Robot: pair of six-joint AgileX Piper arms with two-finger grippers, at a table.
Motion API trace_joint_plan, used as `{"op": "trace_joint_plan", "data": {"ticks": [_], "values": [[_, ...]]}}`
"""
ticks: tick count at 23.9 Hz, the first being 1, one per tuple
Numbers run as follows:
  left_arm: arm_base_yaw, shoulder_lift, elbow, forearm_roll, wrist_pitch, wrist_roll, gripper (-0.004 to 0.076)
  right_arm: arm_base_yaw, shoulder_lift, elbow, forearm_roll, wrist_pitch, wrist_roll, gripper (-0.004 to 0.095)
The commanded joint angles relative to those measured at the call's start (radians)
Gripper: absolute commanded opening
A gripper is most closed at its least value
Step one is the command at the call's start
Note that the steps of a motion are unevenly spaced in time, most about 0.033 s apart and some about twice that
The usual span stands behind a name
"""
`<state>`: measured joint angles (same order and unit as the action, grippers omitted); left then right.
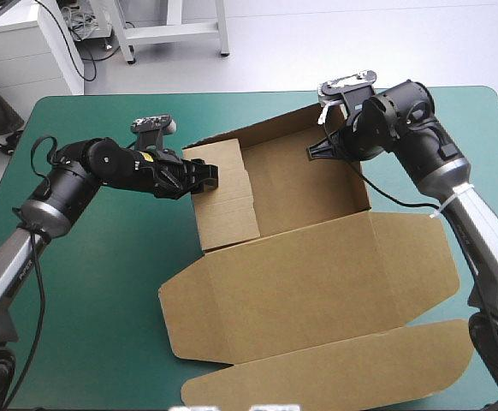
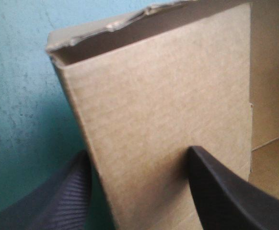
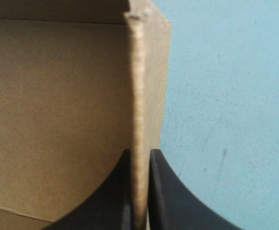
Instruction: Fold the box
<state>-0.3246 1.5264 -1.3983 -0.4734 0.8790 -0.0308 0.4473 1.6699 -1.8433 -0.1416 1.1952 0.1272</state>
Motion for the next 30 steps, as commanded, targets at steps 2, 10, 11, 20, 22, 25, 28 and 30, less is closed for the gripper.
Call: {"op": "trace_joint_plan", "data": {"ticks": [2,10,11,20,22,25,28,30], "values": [[-0.010,0.044,-0.029,-0.103,-0.045,-0.013,0.0422,0.021,-0.056,-0.035,0.129,-0.103,0.010,-0.0014],[-0.022,0.111,-0.029,-0.132,-0.075,0.031,-0.0013,0.023,-0.004,-0.035,0.129,-0.096,0.028,-0.0014],[-0.040,0.111,-0.033,-0.124,-0.093,0.044,-0.0008,0.023,0.021,-0.035,0.129,-0.094,0.036,-0.0014],[-0.118,0.206,-0.226,0.205,-0.004,-0.116,-0.0008,0.023,0.180,-0.035,0.174,-0.087,0.034,-0.0014],[-0.118,0.259,-0.286,0.246,0.067,-0.144,-0.0008,0.023,0.201,-0.035,0.174,-0.087,0.034,-0.0014],[-0.118,0.337,-0.347,0.246,0.085,-0.145,-0.0008,0.023,0.242,-0.035,0.163,-0.098,0.024,-0.0015],[-0.118,0.374,-0.357,0.251,0.071,-0.145,-0.0008,0.021,0.278,-0.035,0.142,-0.104,0.019,-0.0015],[-0.118,0.394,-0.357,0.262,0.053,-0.150,-0.0008,0.021,0.302,-0.035,0.125,-0.112,0.019,-0.0015]]}}
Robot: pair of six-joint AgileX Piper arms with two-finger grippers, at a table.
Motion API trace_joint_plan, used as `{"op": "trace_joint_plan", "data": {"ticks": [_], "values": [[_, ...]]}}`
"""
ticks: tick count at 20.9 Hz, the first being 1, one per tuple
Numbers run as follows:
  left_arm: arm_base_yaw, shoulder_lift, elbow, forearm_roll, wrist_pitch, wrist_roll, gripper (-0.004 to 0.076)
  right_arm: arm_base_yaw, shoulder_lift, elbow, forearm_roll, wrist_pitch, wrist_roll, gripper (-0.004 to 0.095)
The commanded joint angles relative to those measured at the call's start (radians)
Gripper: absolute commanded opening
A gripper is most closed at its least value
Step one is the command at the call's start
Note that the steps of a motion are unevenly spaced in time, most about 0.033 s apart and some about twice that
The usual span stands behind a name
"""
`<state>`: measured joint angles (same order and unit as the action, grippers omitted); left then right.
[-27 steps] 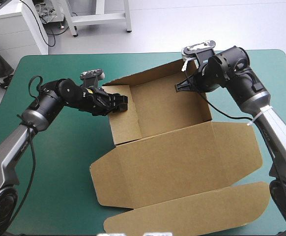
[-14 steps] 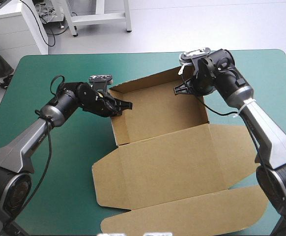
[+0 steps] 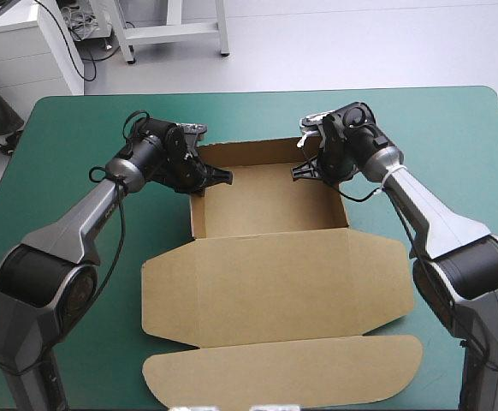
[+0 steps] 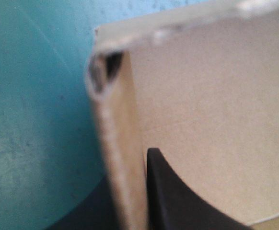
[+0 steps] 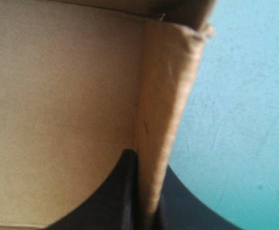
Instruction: Fold the box
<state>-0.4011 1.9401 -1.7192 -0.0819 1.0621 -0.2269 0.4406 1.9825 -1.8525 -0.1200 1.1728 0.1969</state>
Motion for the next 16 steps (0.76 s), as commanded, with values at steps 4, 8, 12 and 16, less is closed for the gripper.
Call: {"op": "trace_joint_plan", "data": {"ticks": [4,8,12,16], "values": [[-0.041,0.039,-0.038,-0.128,-0.144,0.040,-0.0008,0.028,0.065,-0.025,0.104,-0.131,-0.061,-0.0015],[-0.041,0.071,-0.043,-0.132,-0.146,0.040,-0.0008,0.028,0.096,-0.025,0.091,-0.138,-0.063,-0.0017],[-0.041,0.076,-0.043,-0.136,-0.144,0.040,-0.0006,0.028,0.098,-0.036,0.004,-0.123,-0.052,-0.0014],[-0.039,0.076,-0.043,-0.193,-0.137,0.069,0.0090,0.020,0.098,-0.089,0.021,-0.026,-0.127,0.0222]]}}
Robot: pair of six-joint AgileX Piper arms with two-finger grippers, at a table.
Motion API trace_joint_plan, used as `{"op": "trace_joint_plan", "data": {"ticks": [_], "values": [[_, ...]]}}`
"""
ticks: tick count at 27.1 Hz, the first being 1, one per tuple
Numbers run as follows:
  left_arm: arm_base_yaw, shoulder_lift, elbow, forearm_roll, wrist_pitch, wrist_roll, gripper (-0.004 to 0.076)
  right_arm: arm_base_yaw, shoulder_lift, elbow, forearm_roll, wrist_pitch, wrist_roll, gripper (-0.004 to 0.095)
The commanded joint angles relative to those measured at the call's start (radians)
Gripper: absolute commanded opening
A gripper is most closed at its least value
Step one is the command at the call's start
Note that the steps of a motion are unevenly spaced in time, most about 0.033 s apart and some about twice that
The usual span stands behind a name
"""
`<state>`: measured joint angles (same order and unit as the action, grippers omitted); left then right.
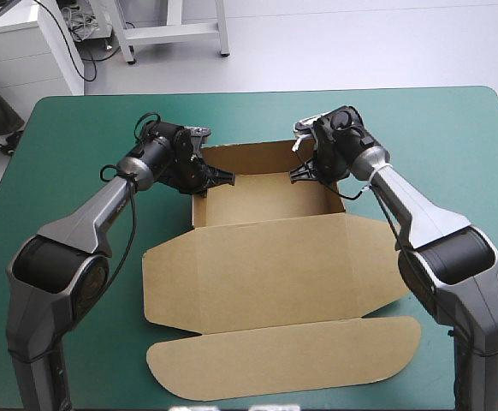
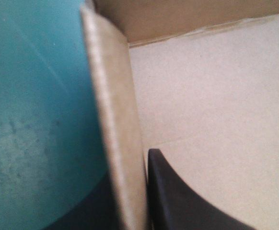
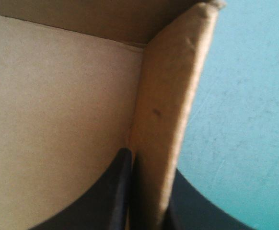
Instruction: Fold the box
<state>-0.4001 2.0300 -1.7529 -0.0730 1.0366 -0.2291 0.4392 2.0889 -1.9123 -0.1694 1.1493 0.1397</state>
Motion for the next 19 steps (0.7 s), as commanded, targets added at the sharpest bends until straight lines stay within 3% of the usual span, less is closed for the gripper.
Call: {"op": "trace_joint_plan", "data": {"ticks": [1,2,3,7,10,19], "values": [[-0.040,-0.014,-0.009,-0.214,-0.112,0.071,0.0142,0.015,-0.008,-0.042,0.078,0.018,-0.070,0.0288],[-0.040,-0.014,-0.009,-0.220,-0.112,0.071,0.0221,-0.005,-0.008,-0.067,0.107,0.061,-0.070,0.0393],[-0.040,-0.014,-0.009,-0.220,-0.109,0.071,0.0272,-0.016,-0.008,-0.077,0.119,0.086,-0.070,0.0429],[-0.040,-0.014,-0.009,-0.227,-0.088,0.071,0.0412,-0.087,-0.016,-0.096,0.258,0.105,-0.070,0.0479],[-0.040,-0.014,-0.013,-0.229,-0.074,0.061,0.0426,-0.120,-0.026,-0.096,0.302,0.105,-0.088,0.0479],[-0.040,-0.014,-0.106,-0.128,-0.001,0.037,0.0424,-0.130,-0.066,-0.098,0.175,0.105,-0.107,0.0482]]}}
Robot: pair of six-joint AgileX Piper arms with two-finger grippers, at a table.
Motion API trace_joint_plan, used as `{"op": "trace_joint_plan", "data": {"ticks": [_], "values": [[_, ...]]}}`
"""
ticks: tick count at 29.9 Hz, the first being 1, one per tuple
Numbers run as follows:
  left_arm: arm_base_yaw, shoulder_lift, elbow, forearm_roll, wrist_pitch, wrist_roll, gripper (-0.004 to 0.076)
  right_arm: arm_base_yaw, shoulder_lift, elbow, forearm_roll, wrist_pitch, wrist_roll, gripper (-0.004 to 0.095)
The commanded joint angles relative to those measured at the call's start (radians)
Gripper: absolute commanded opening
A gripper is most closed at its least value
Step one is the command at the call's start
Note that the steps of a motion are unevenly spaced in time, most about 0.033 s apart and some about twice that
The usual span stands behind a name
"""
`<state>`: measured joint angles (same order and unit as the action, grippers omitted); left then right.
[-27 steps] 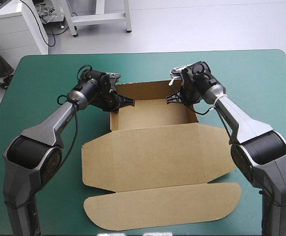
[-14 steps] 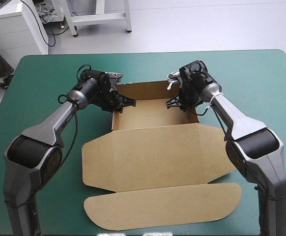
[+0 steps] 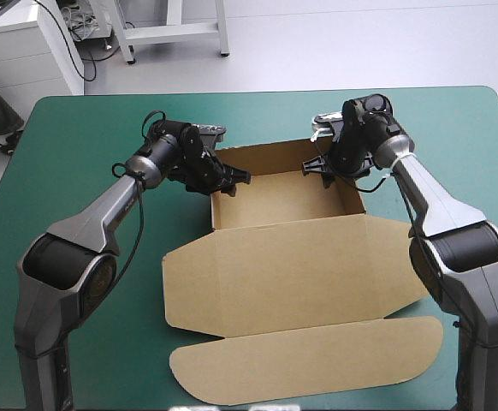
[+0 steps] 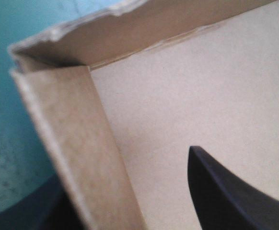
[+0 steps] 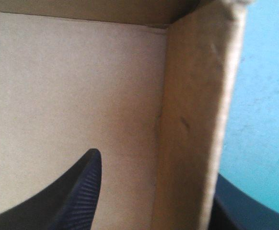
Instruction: Fold the box
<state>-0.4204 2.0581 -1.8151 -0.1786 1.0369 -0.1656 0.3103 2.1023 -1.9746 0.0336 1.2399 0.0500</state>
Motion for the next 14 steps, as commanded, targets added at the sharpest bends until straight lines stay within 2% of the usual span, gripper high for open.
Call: {"op": "trace_joint_plan", "data": {"ticks": [1,10,14], "values": [[-0.020,-0.042,-0.046,-0.011,0.017,-0.026,0.0424,-0.001,-0.079,-0.036,-0.034,0.014,-0.025,0.0482],[-0.020,-0.044,-0.052,0.037,0.066,-0.054,0.0424,-0.001,-0.091,-0.036,-0.056,0.014,-0.050,0.0497],[-0.020,-0.044,-0.098,0.044,0.128,-0.054,0.0424,-0.001,-0.104,-0.036,-0.066,0.014,-0.058,0.0500]]}}
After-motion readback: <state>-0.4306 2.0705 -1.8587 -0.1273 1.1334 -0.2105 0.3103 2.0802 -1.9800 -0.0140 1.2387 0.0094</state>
